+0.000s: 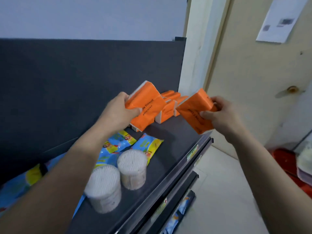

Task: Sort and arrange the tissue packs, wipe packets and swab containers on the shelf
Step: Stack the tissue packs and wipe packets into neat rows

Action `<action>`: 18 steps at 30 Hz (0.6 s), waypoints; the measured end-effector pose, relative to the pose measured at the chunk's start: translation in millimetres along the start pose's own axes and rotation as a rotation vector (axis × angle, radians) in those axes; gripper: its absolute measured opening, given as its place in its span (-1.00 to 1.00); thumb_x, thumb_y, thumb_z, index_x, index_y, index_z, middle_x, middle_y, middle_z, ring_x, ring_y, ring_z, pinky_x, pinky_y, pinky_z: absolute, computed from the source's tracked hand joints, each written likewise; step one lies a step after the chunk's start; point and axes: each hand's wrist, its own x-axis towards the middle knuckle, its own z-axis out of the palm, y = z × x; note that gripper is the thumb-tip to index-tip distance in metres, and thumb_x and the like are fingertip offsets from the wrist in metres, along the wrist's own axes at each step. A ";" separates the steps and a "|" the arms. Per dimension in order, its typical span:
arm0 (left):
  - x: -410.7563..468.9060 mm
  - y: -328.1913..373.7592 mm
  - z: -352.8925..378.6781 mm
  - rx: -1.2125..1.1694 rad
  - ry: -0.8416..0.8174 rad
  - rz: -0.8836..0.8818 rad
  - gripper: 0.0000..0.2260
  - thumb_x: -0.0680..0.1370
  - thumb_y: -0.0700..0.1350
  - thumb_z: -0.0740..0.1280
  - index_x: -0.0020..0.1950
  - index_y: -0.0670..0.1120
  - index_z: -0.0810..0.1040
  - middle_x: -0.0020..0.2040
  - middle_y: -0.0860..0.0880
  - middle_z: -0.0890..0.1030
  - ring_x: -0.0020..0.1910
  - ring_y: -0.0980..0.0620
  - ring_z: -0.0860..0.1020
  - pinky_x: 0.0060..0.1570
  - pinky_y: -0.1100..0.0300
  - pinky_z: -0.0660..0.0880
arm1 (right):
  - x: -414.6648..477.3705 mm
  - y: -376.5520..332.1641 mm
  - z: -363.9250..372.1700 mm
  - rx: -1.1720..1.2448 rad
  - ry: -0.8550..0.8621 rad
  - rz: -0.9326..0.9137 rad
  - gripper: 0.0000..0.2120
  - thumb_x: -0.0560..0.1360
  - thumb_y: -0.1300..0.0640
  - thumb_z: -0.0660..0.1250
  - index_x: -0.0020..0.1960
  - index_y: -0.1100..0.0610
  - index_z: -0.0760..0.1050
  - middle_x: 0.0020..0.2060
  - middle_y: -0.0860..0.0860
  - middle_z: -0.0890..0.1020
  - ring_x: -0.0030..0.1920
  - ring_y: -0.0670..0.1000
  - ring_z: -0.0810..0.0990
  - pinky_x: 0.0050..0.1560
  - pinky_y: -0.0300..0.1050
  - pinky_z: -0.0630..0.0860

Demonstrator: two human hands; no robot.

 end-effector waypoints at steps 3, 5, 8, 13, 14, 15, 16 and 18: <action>23.8 0.9 11.3 0.030 0.015 -0.033 -0.77 0.46 -0.04 0.40 0.03 -0.07 0.44 -0.08 0.01 0.55 -0.24 0.15 0.48 -0.35 0.29 0.33 | 35.1 12.6 5.0 -0.033 -0.025 -0.013 -0.67 0.34 0.32 0.41 0.02 0.02 0.49 -0.32 -0.09 0.48 -0.26 0.00 0.47 -0.20 -0.15 0.43; 36.4 -1.6 15.5 0.033 0.041 -0.075 -0.76 0.47 -0.03 0.39 0.04 -0.06 0.43 -0.10 0.04 0.53 -0.23 0.19 0.47 -0.34 0.28 0.33 | 59.4 20.7 12.3 -0.056 -0.055 -0.014 -0.65 0.30 0.26 0.43 0.02 -0.03 0.49 -0.30 -0.12 0.49 -0.21 0.02 0.52 -0.11 -0.07 0.50; 50.1 -5.8 23.6 0.055 0.074 -0.142 -0.76 0.47 -0.02 0.38 0.04 -0.05 0.42 -0.12 0.07 0.50 -0.21 0.18 0.47 -0.33 0.26 0.34 | 96.4 30.6 25.6 -0.120 -0.130 -0.037 -0.64 0.26 0.18 0.41 -0.01 -0.11 0.49 -0.29 -0.15 0.52 -0.13 0.06 0.55 0.07 0.15 0.52; 67.2 -1.2 51.5 0.125 0.060 -0.233 -0.78 0.45 -0.06 0.39 0.00 -0.08 0.43 -0.14 0.02 0.52 -0.17 0.05 0.51 -0.22 0.16 0.43 | 153.0 46.8 43.4 -0.251 -0.290 -0.148 -0.54 0.22 0.12 0.39 0.11 -0.11 0.52 -0.01 0.05 0.61 0.09 0.20 0.54 0.16 0.22 0.44; 71.3 1.6 60.0 0.145 0.054 -0.242 -0.78 0.44 -0.08 0.41 -0.01 -0.09 0.44 -0.16 0.01 0.52 -0.19 0.04 0.50 -0.23 0.18 0.42 | 163.9 50.2 45.0 -0.285 -0.335 -0.184 -0.50 0.19 0.09 0.38 0.12 -0.12 0.51 0.04 0.09 0.59 0.12 0.23 0.52 0.18 0.21 0.43; 75.0 4.0 69.3 0.173 0.041 -0.245 -0.78 0.42 -0.10 0.43 -0.01 -0.10 0.46 -0.16 0.00 0.51 -0.21 0.05 0.50 -0.27 0.21 0.40 | 174.2 54.3 46.6 -0.331 -0.385 -0.217 -0.47 0.16 0.06 0.37 0.14 -0.13 0.51 0.08 0.11 0.57 0.15 0.25 0.49 0.20 0.21 0.42; 78.5 5.9 79.3 0.208 0.024 -0.250 -0.76 0.41 -0.11 0.45 0.00 -0.10 0.48 -0.13 -0.02 0.51 -0.21 0.06 0.49 -0.30 0.23 0.38 | 183.2 57.5 47.3 -0.390 -0.441 -0.252 -0.48 0.17 0.05 0.39 0.14 -0.14 0.51 0.12 0.12 0.54 0.19 0.26 0.45 0.23 0.19 0.39; 84.7 6.8 99.5 0.284 -0.013 -0.297 -0.69 0.39 -0.10 0.46 0.08 -0.12 0.49 -0.02 -0.08 0.46 -0.13 0.01 0.47 -0.22 0.21 0.35 | 198.1 63.5 48.2 -0.518 -0.546 -0.308 -0.52 0.29 0.09 0.45 0.18 -0.16 0.49 0.19 0.10 0.48 0.26 0.25 0.34 0.29 0.12 0.30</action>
